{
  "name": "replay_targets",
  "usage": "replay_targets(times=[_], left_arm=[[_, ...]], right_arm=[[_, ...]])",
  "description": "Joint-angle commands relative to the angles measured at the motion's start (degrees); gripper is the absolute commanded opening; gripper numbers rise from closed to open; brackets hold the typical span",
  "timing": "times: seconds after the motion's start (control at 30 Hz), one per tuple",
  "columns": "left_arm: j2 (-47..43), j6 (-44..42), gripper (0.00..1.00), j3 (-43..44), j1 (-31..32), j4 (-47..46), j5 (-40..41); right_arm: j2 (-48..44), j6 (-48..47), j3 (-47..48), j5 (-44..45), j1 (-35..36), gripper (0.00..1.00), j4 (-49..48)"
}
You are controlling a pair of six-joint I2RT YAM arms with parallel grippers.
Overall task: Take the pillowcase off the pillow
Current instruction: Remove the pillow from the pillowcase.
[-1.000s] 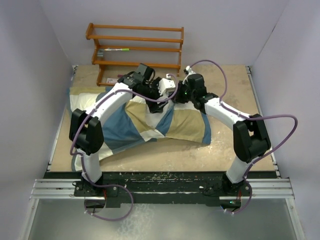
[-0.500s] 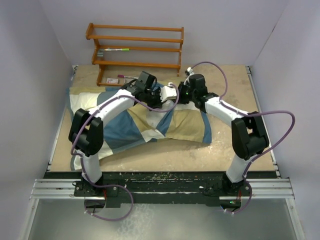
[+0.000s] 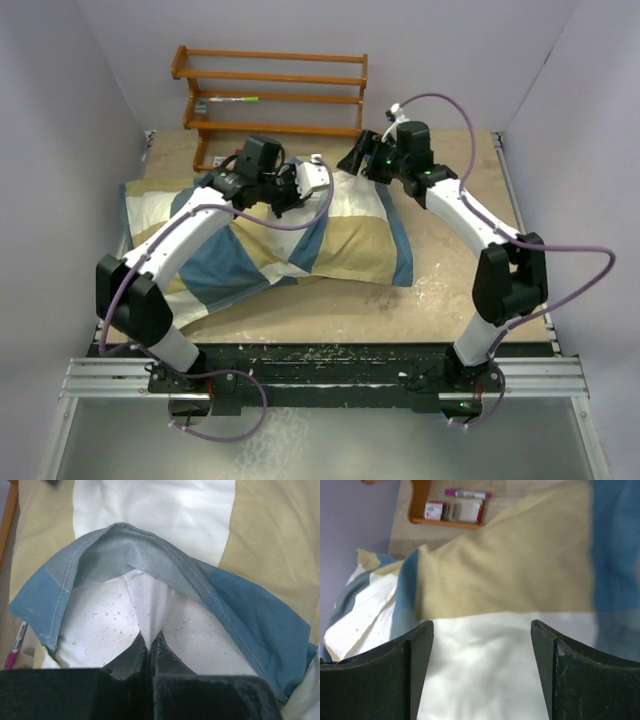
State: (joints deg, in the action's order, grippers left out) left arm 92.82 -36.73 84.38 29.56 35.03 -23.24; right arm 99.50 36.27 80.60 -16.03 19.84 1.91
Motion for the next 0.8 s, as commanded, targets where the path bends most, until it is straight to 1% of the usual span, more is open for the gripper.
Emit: replay_targets(times=[0.0,0.07,0.1,0.17,0.23,0.3,0.37,0.47,0.53,0.57,0.63,0.67,0.77], left_arm=[[-9.5,-3.3,0.0,3.1,-0.7,6.1,0.7],[-12.9,-5.8,0.0,0.7,-0.7,6.1,1.9],[-14.6,-6.4,0.0,-0.3,-0.7,5.8,2.5],[-16.9,-7.8,0.0,-1.4,-0.7,5.8,2.9],[-18.0,-7.8,0.0,-0.8,-0.7,6.6,2.9],[-18.6,-7.7,0.0,0.6,-0.6,8.2,3.0],[-18.8,-7.6,0.0,2.7,-0.6,9.6,3.3],[-19.1,-7.1,0.0,4.3,-0.6,11.1,3.5],[-19.0,-6.6,0.0,5.2,-0.5,11.9,3.5],[-19.1,-6.2,0.0,5.5,-0.4,12.1,3.6],[-19.3,-5.4,0.0,6.4,-0.4,12.4,3.9],[-19.4,-5.2,0.0,6.8,-0.4,12.6,4.0],[-19.9,-4.6,0.0,8.5,-0.3,13.0,4.5]], right_arm=[[-7.1,-0.1,0.4,-2.9,-6.8,0.84,0.0],[-8.1,2.8,-1.9,-6.2,-10.0,0.89,-2.7],[-7.8,3.0,-2.0,-6.8,-10.6,0.92,-2.5],[-5.6,1.8,-0.3,-8.9,-10.7,0.95,0.5],[-4.5,2.4,0.0,-9.9,-10.7,0.96,-0.4],[-4.9,4.0,-1.6,-9.4,-10.7,0.96,-3.0],[-5.4,6.7,-3.6,-12.3,-10.7,0.95,-4.8],[-6.3,10.8,-5.4,-14.4,-10.6,0.87,-12.0],[-7.1,15.4,-7.5,-16.7,-10.5,0.79,-17.9],[-7.3,17.1,-8.0,-17.0,-10.5,0.74,-19.8],[-7.0,18.9,-7.8,-17.3,-10.4,0.57,-20.2],[-7.0,19.2,-7.5,-17.2,-10.4,0.48,-20.0],[-7.5,19.3,-7.3,-15.6,-10.3,0.07,-17.9]])
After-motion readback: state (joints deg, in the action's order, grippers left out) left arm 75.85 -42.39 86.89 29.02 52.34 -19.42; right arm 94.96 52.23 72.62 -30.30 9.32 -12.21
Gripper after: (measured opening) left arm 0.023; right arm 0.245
